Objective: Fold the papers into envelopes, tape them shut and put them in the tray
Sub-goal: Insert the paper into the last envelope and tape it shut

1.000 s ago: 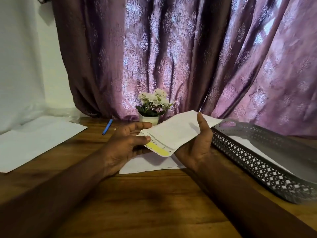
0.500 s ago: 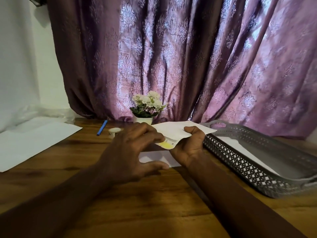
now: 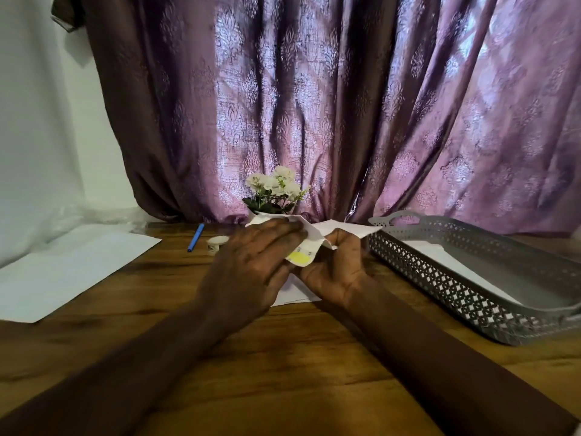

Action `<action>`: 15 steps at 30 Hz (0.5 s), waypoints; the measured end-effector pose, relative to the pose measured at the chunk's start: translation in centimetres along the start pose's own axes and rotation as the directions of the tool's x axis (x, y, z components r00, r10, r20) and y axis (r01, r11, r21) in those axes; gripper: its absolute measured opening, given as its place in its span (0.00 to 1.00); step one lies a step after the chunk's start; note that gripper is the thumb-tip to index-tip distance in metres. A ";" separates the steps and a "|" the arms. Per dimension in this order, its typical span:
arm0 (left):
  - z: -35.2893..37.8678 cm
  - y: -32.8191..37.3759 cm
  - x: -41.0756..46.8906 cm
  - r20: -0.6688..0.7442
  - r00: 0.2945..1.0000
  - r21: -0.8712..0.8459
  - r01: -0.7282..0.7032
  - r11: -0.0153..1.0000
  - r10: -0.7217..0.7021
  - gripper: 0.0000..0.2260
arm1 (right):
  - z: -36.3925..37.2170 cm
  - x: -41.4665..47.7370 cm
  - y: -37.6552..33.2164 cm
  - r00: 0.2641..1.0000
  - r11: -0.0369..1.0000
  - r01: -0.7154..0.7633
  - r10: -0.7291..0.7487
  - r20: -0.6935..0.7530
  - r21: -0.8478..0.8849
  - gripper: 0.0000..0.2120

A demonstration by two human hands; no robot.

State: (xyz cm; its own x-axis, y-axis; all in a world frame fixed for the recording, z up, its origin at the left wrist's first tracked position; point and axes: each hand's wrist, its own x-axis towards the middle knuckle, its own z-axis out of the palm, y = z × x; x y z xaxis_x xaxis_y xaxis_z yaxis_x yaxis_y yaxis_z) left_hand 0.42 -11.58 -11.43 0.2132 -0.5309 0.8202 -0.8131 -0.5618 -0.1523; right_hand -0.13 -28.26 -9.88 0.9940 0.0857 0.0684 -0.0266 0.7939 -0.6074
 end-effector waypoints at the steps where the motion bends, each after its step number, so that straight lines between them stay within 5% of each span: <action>1: 0.0 0.0 0.0 -0.003 1.000 0.000 0.006 1.000 -0.006 0.21 | -0.1 0.0 0.2 1.000 1.000 -0.023 0.024 0.017 -0.002 0.30; 11: -0.5 0.6 -0.3 0.153 0.986 -0.059 0.079 0.995 -0.070 0.14 | -0.3 0.3 -1.0 0.993 0.993 0.096 -0.100 -0.070 -0.063 0.21; 15: 0.2 0.7 -0.8 0.308 0.949 -0.107 0.099 0.989 -0.062 0.26 | -0.5 0.5 -0.8 0.992 0.993 0.101 -0.105 -0.063 -0.060 0.17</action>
State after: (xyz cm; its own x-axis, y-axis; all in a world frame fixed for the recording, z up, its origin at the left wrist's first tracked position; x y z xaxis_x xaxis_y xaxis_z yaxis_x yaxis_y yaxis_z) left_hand -0.18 -11.67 -12.26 0.4193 -0.6649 0.6181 -0.8414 -0.5403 -0.0105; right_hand 0.42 -29.20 -9.77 0.9960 -0.0363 0.0813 0.0803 0.7612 -0.6435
